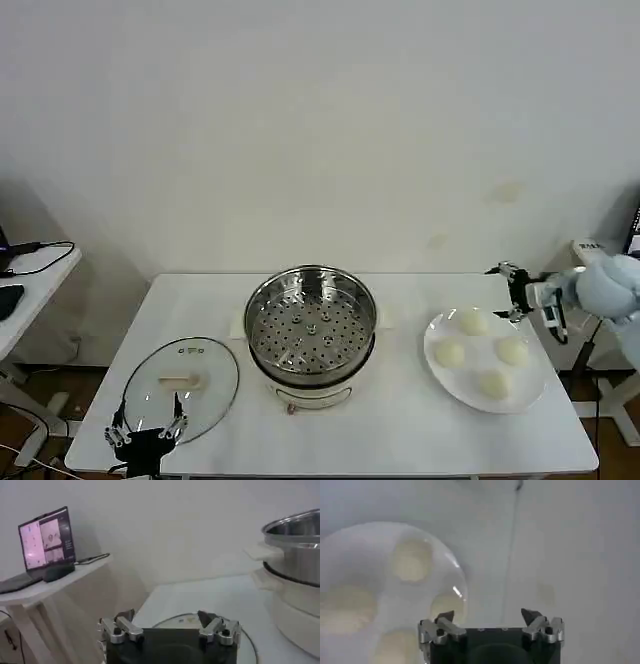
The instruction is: Take steamed baozi put them in steamer then cover it.
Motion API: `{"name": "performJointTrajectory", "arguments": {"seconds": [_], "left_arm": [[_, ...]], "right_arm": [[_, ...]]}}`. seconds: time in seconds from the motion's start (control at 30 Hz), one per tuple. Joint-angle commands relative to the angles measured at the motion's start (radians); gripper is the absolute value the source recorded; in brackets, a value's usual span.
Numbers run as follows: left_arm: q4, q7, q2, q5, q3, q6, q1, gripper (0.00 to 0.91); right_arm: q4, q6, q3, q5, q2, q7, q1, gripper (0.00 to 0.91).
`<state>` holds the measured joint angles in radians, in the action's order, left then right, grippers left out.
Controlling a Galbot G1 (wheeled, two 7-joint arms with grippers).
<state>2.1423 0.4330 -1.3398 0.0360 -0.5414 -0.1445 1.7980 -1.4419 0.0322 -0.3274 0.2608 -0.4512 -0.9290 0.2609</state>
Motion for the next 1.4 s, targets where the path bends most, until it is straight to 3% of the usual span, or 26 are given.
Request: {"name": "performJointTrajectory", "arguments": {"seconds": [0.03,0.57,0.87,1.2,1.4], "left_arm": [[-0.016,0.002,0.002,-0.004,0.007,0.007,-0.01,0.907],[-0.046,-0.001,-0.004,-0.01,0.008,0.018,-0.026,0.907],[-0.064,-0.001,-0.016,-0.016,0.003,0.033,-0.027,0.907],[-0.075,-0.001,-0.021,-0.018,-0.001,0.042,-0.024,0.907],[-0.076,-0.001,-0.024,-0.021,0.002,0.047,-0.019,0.907]], "right_arm": [[0.16,-0.013,-0.454,-0.098,0.01,-0.127,-0.332,0.907],[0.449,-0.025,-0.44,-0.061,-0.215,-0.07,-0.292,0.907],[0.57,-0.008,-0.422,0.009,-0.353,-0.032,-0.274,0.907],[0.608,-0.001,-0.405,0.043,-0.388,-0.027,-0.259,0.907],[0.601,-0.004,-0.399,0.049,-0.38,-0.026,-0.251,0.816]]}}
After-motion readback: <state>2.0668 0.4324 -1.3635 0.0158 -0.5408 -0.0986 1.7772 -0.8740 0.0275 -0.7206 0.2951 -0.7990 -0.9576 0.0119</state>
